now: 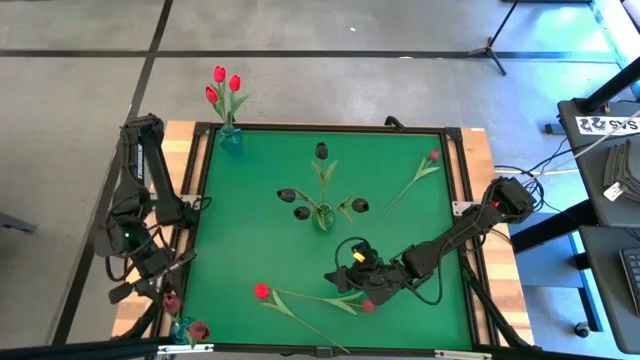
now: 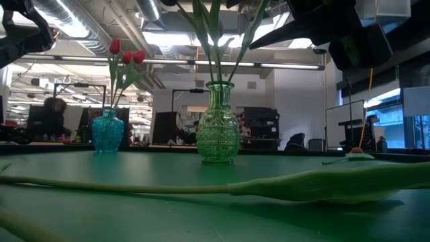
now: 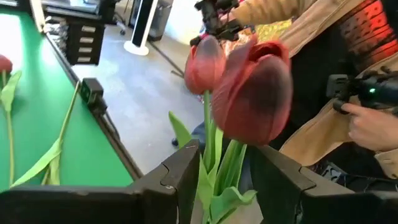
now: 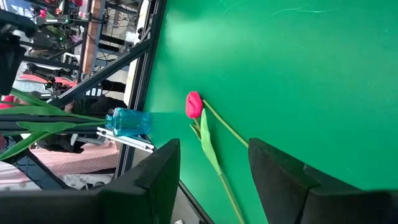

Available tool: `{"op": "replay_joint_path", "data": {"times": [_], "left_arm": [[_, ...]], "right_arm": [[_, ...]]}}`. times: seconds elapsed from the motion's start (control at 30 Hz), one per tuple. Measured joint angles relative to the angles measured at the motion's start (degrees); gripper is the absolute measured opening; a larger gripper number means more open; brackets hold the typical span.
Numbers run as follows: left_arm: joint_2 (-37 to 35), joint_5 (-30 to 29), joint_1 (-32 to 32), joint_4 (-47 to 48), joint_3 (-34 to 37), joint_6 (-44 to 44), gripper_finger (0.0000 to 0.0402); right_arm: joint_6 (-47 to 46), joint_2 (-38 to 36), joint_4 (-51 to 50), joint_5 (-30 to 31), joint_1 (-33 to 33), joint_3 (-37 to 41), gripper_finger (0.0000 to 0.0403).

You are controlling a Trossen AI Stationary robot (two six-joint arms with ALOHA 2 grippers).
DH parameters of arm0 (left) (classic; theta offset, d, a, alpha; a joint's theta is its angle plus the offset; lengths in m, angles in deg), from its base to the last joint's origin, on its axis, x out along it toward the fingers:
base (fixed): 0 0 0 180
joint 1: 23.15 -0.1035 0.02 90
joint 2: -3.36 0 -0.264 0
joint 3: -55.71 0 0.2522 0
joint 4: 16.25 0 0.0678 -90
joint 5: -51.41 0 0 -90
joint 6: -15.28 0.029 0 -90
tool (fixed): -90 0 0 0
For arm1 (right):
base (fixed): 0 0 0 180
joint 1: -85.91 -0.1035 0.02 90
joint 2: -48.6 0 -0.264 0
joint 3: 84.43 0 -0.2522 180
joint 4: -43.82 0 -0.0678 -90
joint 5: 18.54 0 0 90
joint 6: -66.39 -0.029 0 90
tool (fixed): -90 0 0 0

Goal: Sort flowers into vase by color
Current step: Put the dark red tulip into the bottom blue vase

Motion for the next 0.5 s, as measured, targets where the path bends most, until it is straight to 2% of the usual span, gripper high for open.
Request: {"op": "replay_joint_path", "data": {"times": [0.2,0.5], "left_arm": [[-0.15,0.06,0.00,6.29,-1.69,-4.68,0.0134],[-1.62,0.55,0.00,6.52,-3.86,-2.49,0.0134]], "right_arm": [[1.48,-0.01,-0.75,0.02,0.00,-0.02,0.0191],[1.48,-0.02,-2.92,2.14,0.00,-0.02,0.0191]]}}
